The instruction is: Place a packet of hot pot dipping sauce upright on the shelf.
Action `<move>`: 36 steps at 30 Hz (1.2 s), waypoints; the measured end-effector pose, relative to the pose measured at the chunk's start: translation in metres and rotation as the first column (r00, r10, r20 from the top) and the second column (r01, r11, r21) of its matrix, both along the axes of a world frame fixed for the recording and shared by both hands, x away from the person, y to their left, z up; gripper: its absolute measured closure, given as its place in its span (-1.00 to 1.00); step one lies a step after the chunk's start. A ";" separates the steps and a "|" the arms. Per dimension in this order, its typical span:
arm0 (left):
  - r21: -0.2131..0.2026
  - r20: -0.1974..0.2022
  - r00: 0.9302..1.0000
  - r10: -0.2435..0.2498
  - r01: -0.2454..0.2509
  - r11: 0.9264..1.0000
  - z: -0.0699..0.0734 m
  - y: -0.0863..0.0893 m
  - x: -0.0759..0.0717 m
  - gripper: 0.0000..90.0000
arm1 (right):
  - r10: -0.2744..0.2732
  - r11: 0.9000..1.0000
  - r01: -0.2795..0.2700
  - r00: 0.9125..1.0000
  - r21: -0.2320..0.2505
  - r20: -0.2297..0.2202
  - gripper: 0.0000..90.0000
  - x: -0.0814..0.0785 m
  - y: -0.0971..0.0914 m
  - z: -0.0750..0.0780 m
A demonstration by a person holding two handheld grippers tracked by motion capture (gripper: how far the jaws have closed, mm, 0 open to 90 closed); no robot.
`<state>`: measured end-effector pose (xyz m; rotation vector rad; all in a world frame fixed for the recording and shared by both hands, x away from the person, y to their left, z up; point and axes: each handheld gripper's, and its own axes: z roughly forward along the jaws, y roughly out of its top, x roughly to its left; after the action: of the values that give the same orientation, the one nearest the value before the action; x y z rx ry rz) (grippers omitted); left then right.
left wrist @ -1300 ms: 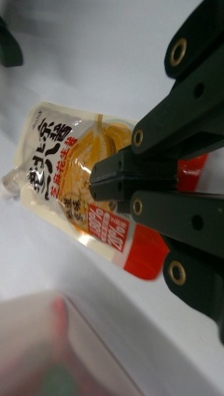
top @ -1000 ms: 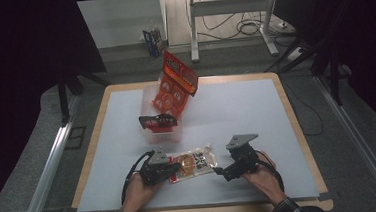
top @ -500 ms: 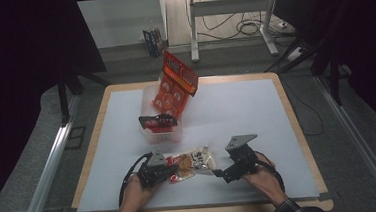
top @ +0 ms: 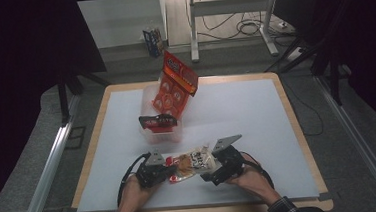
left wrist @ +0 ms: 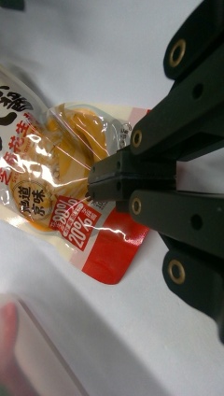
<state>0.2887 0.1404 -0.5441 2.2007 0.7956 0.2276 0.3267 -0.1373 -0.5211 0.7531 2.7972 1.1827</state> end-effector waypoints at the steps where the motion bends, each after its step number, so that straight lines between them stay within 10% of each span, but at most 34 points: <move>1: -0.001 0.000 1.000 0.001 -0.001 1.000 0.000 0.000 0.000 1.00 | 0.000 1.000 0.000 1.000 0.002 -0.009 -0.90 0.001 0.001 -0.001; 17: 0.014 0.006 1.000 -0.001 0.001 1.000 0.002 -0.002 0.000 1.00 | -0.024 0.993 0.045 0.984 0.112 -0.179 0.07 0.022 0.024 -0.001; 22: 0.000 -0.014 1.000 0.010 -0.010 1.000 0.002 0.000 0.001 1.00 | -0.029 0.994 0.042 0.990 0.097 -0.137 0.49 0.020 0.029 0.008; 36: -0.124 0.031 0.996 0.080 -0.075 0.989 0.016 0.016 -0.009 0.23 | 0.003 0.994 0.004 0.998 0.108 -0.063 0.77 0.018 0.024 0.038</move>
<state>0.2792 0.1561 -0.5282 2.0468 0.8536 0.2496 0.3450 -0.1129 -0.4829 0.8111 2.8014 1.3438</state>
